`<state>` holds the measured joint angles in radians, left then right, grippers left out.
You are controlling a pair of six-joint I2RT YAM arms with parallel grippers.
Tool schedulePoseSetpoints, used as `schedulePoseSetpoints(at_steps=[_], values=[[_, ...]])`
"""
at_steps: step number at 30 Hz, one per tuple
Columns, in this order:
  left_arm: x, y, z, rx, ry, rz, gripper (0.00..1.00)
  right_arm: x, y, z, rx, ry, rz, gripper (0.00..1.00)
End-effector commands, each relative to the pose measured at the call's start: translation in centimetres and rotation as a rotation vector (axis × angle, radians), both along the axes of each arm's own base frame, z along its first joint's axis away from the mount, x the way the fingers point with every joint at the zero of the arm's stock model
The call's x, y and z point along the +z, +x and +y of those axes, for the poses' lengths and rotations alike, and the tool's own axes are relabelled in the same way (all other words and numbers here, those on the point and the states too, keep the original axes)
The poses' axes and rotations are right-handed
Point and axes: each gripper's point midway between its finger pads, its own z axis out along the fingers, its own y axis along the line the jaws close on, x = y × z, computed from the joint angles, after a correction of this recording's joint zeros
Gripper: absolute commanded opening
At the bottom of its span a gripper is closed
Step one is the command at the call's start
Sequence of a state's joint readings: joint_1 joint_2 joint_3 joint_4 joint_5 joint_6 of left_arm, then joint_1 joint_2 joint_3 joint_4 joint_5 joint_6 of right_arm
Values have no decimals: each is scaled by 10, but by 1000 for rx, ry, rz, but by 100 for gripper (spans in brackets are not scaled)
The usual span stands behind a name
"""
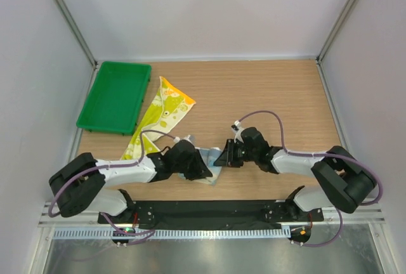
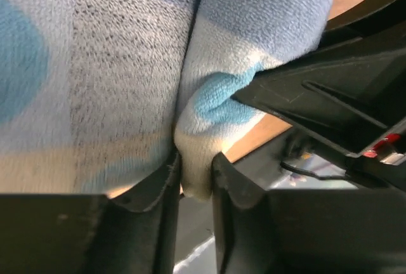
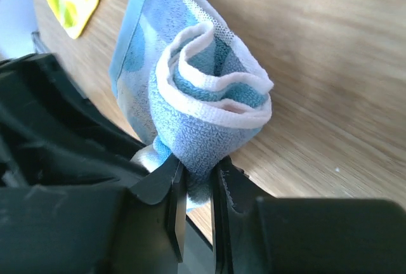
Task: Roll the towels
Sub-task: Roll the towel
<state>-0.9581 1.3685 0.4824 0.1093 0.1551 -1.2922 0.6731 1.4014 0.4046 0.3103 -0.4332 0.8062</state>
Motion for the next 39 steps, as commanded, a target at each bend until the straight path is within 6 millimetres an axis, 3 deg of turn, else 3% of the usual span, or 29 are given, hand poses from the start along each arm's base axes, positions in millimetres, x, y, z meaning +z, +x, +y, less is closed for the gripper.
schedulePoseSetpoints(at_steps=[1, 3, 4, 6, 8, 10, 11, 18, 19, 21, 28, 34, 39], values=[[0, 9, 37, -66, 305, -168, 27, 2, 7, -19, -40, -157, -7, 9], [7, 7, 46, -116, 431, -262, 34, 10, 9, -22, -54, -196, 9, 9], [24, 11, 37, -150, 442, -332, 36, 12, 10, -23, -61, -208, 16, 8], [32, 10, 42, -175, 545, -423, 41, 19, 12, -22, -69, -231, 33, 8], [48, 14, 36, -192, 581, -501, 42, 20, 13, -22, -72, -249, 42, 8], [51, 11, 34, -220, 649, -572, 44, 19, 13, -22, -69, -283, 56, 8], [61, 11, 24, -235, 644, -615, 45, 17, 14, -23, -73, -299, 61, 7], [68, -2, -24, -349, 755, -810, 50, 18, 11, -17, -60, -342, 83, 6], [57, -4, -29, -376, 788, -813, 50, 18, 10, -18, -61, -343, 89, 6], [59, -5, -42, -390, 789, -834, 50, 20, 9, -17, -59, -340, 89, 6], [28, -5, -58, -463, 847, -839, 51, 25, 4, -15, -44, -322, 94, 6], [2, -7, -44, -476, 918, -801, 48, 30, 5, -17, -46, -325, 79, 6], [-10, -10, -35, -491, 940, -780, 33, 36, 8, -15, -46, -322, 71, 6]])
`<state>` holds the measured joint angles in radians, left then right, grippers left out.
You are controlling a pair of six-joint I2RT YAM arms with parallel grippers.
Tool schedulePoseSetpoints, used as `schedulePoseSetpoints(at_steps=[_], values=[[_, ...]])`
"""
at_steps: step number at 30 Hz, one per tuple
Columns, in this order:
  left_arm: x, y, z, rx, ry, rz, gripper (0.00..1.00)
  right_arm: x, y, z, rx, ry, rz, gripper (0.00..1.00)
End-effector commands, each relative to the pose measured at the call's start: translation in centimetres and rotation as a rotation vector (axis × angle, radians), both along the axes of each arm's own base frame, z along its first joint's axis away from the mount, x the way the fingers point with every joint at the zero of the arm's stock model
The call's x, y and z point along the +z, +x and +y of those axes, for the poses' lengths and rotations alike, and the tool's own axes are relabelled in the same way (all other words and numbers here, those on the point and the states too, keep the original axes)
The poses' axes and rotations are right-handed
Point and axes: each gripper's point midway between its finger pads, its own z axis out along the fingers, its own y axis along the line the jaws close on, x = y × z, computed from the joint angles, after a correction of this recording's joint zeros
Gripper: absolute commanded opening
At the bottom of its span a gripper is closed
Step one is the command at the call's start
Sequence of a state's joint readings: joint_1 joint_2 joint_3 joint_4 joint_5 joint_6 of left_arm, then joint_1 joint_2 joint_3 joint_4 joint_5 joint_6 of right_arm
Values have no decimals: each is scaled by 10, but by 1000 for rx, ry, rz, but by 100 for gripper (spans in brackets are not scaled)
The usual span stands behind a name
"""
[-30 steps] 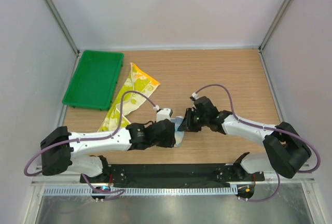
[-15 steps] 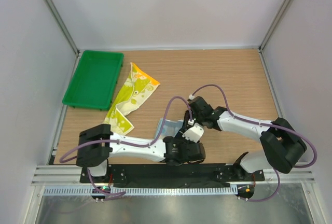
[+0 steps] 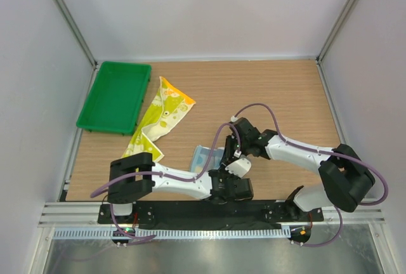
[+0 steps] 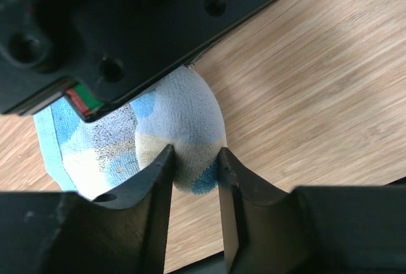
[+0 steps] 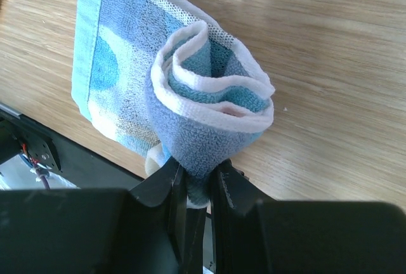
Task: Roll the towels
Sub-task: Roll the towel
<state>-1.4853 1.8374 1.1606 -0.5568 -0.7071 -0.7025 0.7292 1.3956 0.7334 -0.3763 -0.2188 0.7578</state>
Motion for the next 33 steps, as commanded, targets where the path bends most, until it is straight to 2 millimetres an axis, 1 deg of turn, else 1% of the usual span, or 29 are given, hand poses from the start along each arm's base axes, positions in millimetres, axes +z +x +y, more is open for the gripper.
schedulePoseSetpoints(at_steps=[1, 2, 4, 5, 6, 8, 9, 10, 12, 13, 14, 15, 16, 17, 18, 19, 20, 21, 22, 23, 25, 26, 27, 28, 29, 30, 31, 32, 33], values=[[-10, 2, 8, 24, 19, -15, 30, 27, 10, 9, 10, 41, -64, 6], [-13, 2, 11, 23, 29, -14, 25, 29, 11, 9, 9, 43, -74, 6], [-18, 2, 15, 21, 51, -16, 18, 28, 12, 7, 3, 31, -79, 6], [-19, 1, 15, 21, 51, -11, 12, 27, 15, 5, -4, 19, -87, 6], [-21, 0, 17, 21, 55, -8, 9, 25, 14, 2, -7, 3, -81, 6], [-19, -1, 17, 18, 45, 2, 3, 23, 18, -4, -26, -22, -87, 10], [-18, -2, 18, 18, 39, 4, 1, 20, 19, -7, -33, -37, -82, 13], [-18, -3, 19, 18, 34, 9, 0, 19, 20, -10, -39, -47, -83, 22], [-11, -6, 17, 10, -5, 28, 0, 20, 27, -17, -61, -66, -93, 36], [-10, -7, 19, 11, -14, 38, 0, 22, 32, -21, -71, -76, -103, 48], [-5, -9, 17, 7, -39, 46, 0, 29, 41, -22, -70, -84, -131, 52], [-3, -12, 14, -1, -67, 71, 0, 32, 48, -32, -95, -100, -127, 56], [-5, -13, 18, 1, -72, 82, 0, 37, 54, -35, -104, -101, -138, 60], [1, -15, 16, 0, -110, 95, 0, 48, 64, -37, -111, -91, -162, 67], [3, -15, 14, 0, -136, 106, 0, 52, 68, -41, -119, -90, -158, 69], [3, -16, 13, 1, -157, 127, 0, 58, 78, -51, -156, -89, -166, 71], [2, -17, 16, 4, -167, 140, 0, 66, 84, -55, -166, -87, -177, 72], [8, -17, 13, 2, -202, 149, 0, 72, 88, -58, -178, -83, -189, 73], [10, -18, 13, -1, -218, 173, 0, 76, 95, -66, -207, -84, -199, 73], [9, -19, 15, 1, -228, 187, 0, 84, 98, -69, -219, -76, -216, 73], [21, -19, 10, -3, -305, 209, 0, 87, 99, -76, -236, -78, -224, 74], [22, -19, 9, 1, -340, 250, 0, 89, 99, -82, -254, -74, -228, 74], [18, -20, 16, 12, -356, 270, 0, 89, 98, -84, -259, -70, -229, 74], [30, -16, 10, 15, -441, 276, 0, 89, 96, -84, -257, -53, -226, 74], [33, -12, 11, 31, -488, 317, 0, 82, 91, -87, -262, -48, -207, 75], [31, -9, 15, 51, -519, 336, 0, 87, 92, -82, -254, -7, -232, 75], [31, -9, 22, 82, -572, 362, 0, 86, 89, -79, -252, 23, -228, 75], [33, -5, 22, 96, -627, 371, 0, 78, 77, -72, -224, 73, -192, 76], [24, -1, 33, 149, -657, 414, 0, 86, 80, -64, -211, 132, -231, 76]])
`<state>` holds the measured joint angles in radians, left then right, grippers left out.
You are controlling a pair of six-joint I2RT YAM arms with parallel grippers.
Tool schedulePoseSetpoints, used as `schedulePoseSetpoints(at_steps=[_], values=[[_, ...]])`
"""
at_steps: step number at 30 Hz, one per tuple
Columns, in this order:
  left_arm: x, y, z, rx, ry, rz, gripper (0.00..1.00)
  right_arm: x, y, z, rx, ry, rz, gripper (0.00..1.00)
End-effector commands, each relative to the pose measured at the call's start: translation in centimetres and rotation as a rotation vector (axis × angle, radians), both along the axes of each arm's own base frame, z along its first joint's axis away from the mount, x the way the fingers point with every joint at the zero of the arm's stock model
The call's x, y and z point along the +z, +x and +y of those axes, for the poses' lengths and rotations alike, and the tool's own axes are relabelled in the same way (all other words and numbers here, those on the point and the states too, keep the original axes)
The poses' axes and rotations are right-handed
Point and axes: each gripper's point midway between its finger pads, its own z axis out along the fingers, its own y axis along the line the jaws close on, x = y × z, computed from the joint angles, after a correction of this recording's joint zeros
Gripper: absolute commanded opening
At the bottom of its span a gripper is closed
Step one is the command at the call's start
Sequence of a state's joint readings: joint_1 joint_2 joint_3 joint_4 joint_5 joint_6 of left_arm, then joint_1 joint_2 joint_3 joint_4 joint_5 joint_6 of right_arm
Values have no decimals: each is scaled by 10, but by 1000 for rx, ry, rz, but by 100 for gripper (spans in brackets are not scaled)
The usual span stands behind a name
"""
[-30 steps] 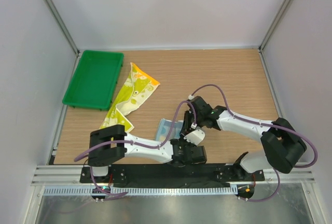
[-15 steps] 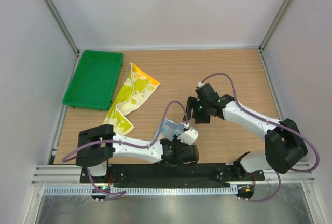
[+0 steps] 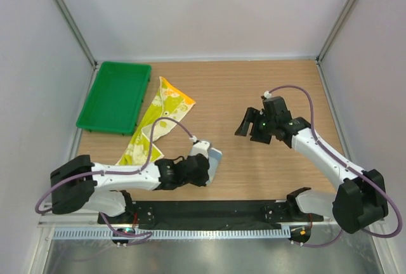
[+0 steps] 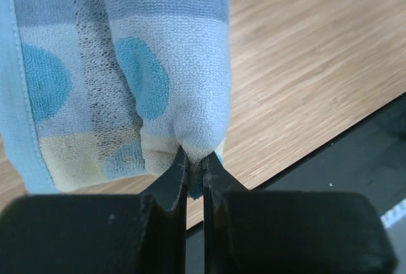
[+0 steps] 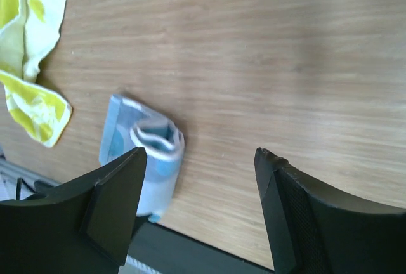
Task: Roll the towels
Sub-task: Roll the towel
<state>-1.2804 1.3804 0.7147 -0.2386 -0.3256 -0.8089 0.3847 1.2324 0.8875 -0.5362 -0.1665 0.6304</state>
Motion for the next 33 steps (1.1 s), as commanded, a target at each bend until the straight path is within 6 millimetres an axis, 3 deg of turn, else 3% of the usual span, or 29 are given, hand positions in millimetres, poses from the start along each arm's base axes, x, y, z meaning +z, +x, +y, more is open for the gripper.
schedulePoseSetpoints(at_steps=[1, 3, 4, 13, 16, 22, 33], values=[[14, 4, -7, 76, -260, 129, 0, 6, -14, 23, 77, 160, -28, 76], [19, 14, -5, 119, -362, 176, 0, 4, -23, 35, 125, 247, -33, 77], [6, 13, 6, 158, -370, 218, 0, 4, -26, 38, 137, 275, -32, 77], [-2, 25, 21, 277, -593, 408, 0, 4, -52, 69, 274, 496, -61, 82], [-10, 23, 28, 334, -656, 486, 0, -10, -56, 77, 300, 513, -42, 82], [-26, 23, 43, 445, -642, 551, 0, -35, -46, 91, 312, 480, -27, 82], [-45, 18, 64, 549, -573, 581, 0, -87, -59, 143, 440, 405, 69, 77]])
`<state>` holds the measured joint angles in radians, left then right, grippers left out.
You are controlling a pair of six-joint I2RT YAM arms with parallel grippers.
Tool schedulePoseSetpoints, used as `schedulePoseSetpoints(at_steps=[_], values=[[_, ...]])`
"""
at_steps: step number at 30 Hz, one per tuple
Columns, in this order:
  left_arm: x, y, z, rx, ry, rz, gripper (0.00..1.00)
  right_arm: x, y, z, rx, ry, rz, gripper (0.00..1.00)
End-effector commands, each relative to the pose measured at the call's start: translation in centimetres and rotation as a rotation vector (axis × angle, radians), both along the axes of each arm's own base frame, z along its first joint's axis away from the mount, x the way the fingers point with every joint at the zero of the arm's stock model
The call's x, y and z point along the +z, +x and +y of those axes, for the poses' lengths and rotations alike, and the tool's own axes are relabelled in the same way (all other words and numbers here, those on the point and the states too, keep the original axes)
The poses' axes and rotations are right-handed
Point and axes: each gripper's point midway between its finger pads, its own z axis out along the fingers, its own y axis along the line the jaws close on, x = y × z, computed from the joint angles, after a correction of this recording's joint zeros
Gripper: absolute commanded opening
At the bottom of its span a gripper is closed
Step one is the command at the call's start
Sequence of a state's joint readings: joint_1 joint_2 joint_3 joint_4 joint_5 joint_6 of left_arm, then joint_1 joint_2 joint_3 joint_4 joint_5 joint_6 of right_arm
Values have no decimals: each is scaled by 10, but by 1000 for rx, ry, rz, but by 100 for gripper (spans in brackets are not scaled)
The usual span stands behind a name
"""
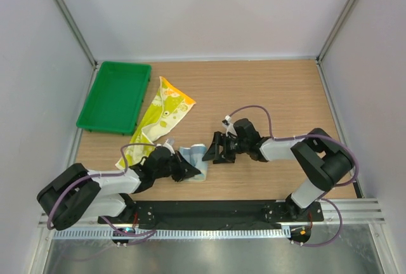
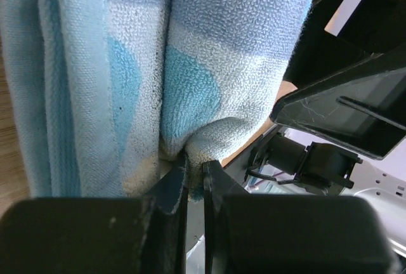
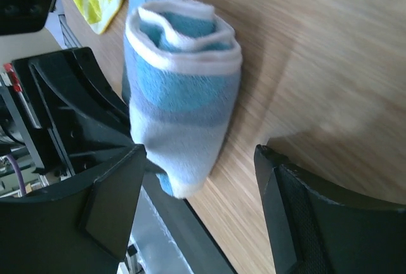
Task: Roll the towels
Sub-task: Roll the towel
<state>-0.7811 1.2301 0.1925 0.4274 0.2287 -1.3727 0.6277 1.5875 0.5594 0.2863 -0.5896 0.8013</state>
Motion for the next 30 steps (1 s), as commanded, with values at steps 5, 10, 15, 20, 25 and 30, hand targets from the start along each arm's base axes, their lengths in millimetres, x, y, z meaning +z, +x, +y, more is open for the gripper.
schedulePoseSetpoints(at_steps=[5, 10, 15, 20, 25, 30], values=[[-33, -16, 20, 24, 89, 111, 0, -9, 16, 35, 30, 39, -65, 62], [-32, -13, 18, -6, 112, 86, 0, -15, 17, 42, 33, 38, -50, 29], [-33, -9, 25, -71, 254, 45, 5, -13, 22, 31, -13, -18, -49, 18], [-25, -4, 45, -93, 433, -13, 36, -20, 28, -2, -93, -188, -50, 14], [-11, 6, 47, -155, 632, -148, 59, -25, 22, -50, -153, -465, -30, 12], [17, 17, 21, -199, 788, -324, 60, -6, 20, -75, -207, -568, -48, 12]])
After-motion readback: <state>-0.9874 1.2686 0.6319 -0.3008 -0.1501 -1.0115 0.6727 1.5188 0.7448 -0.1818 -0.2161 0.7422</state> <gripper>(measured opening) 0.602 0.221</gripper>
